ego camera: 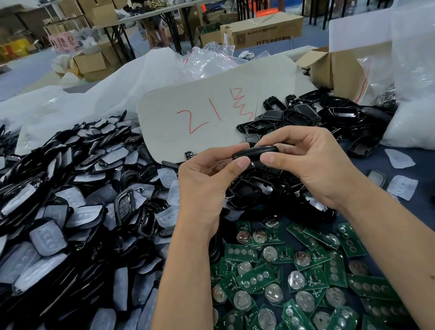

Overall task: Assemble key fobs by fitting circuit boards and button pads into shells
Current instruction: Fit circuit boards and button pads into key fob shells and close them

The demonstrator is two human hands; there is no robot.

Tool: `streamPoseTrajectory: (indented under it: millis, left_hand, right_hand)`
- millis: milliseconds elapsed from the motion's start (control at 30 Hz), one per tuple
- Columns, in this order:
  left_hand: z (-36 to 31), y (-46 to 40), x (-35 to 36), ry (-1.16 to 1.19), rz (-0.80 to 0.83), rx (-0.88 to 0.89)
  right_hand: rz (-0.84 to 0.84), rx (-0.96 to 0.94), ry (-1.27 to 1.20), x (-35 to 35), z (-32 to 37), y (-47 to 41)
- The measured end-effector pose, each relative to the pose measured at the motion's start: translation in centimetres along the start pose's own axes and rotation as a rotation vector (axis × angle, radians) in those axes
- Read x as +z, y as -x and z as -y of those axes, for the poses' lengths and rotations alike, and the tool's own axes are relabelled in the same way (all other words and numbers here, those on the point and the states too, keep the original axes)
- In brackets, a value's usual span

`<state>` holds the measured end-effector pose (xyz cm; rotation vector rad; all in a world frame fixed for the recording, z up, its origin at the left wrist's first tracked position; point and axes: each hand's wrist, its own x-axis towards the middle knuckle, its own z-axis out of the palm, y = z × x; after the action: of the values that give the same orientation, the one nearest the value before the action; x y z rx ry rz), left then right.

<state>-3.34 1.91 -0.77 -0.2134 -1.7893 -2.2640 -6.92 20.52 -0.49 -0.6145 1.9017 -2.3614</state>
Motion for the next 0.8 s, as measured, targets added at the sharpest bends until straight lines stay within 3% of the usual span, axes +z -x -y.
streamPoseTrajectory:
  millis: [800]
  left_hand:
    - [0.07, 0.24, 0.39, -0.072, 0.009, 0.037]
  right_hand:
    - [0.011, -0.041, 0.014, 0.12, -0.19, 0.01]
